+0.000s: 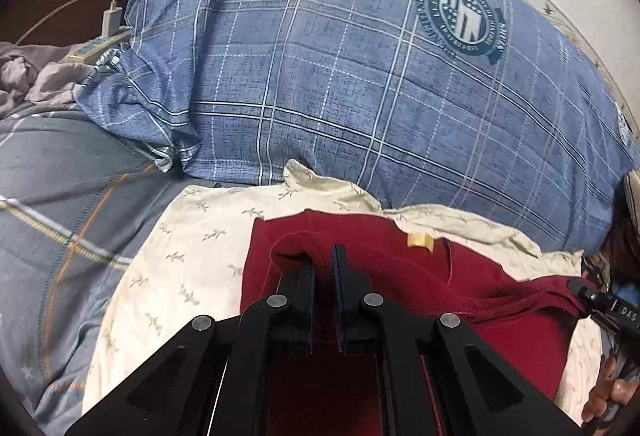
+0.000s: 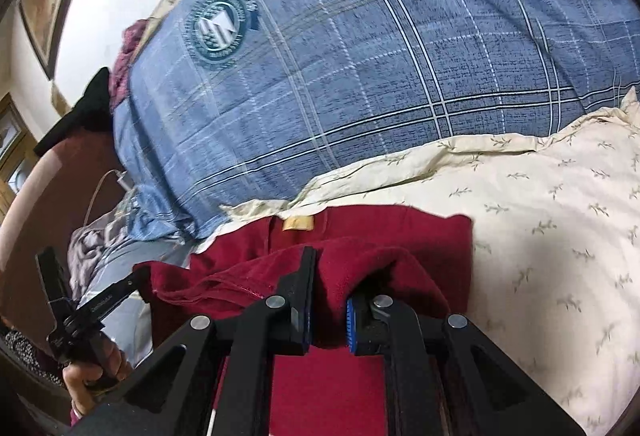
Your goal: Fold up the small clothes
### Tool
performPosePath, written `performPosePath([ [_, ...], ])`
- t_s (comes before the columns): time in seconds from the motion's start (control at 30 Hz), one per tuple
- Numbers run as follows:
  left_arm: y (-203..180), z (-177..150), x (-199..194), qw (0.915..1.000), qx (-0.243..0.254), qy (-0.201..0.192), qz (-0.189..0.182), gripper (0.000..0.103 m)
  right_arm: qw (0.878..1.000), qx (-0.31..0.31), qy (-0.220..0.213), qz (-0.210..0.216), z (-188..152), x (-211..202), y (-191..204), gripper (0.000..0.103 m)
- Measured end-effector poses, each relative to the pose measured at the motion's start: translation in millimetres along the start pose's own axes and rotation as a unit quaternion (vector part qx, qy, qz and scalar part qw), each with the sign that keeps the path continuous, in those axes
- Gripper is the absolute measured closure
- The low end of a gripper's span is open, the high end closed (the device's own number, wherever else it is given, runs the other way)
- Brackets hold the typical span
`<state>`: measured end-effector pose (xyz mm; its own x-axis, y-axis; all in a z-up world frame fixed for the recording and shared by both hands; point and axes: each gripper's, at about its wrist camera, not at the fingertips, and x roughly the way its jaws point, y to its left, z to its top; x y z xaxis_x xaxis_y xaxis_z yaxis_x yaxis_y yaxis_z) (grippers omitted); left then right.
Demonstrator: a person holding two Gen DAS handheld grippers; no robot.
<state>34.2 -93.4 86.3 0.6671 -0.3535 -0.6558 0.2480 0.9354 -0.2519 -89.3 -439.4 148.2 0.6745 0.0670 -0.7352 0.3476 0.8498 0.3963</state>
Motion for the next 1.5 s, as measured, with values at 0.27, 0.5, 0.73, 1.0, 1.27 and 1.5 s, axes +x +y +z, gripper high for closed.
performPosePath([
  [0.27, 11, 7, 67, 0.9992, -0.005, 0.038, 0.003, 0.095, 0.998, 0.052, 0.029, -0.012, 6, 59, -35, 0.090],
  [0.5, 29, 17, 80, 0.9968, -0.024, 0.068, -0.034, 0.078, 0.992, 0.111, 0.022, 0.050, 9, 47, -52, 0.080],
  [0.73, 32, 17, 54, 0.9999, -0.007, 0.009, -0.007, 0.033, 0.996, 0.076, -0.031, 0.030, 17, 7, -26, 0.037],
  [1.0, 42, 6, 68, 0.9982, -0.013, 0.053, 0.024, 0.033, 0.999, -0.008, 0.012, -0.052, 13, 38, -5, 0.048],
  [1.27, 42, 2, 110, 0.9927, 0.004, 0.091, 0.078, 0.031, 0.989, 0.011, 0.058, -0.132, 8, 112, -47, 0.072],
  [1.5, 41, 3, 103, 0.9935, 0.001, 0.087, 0.073, 0.033, 0.995, -0.005, 0.057, -0.084, 9, 84, -6, 0.063],
])
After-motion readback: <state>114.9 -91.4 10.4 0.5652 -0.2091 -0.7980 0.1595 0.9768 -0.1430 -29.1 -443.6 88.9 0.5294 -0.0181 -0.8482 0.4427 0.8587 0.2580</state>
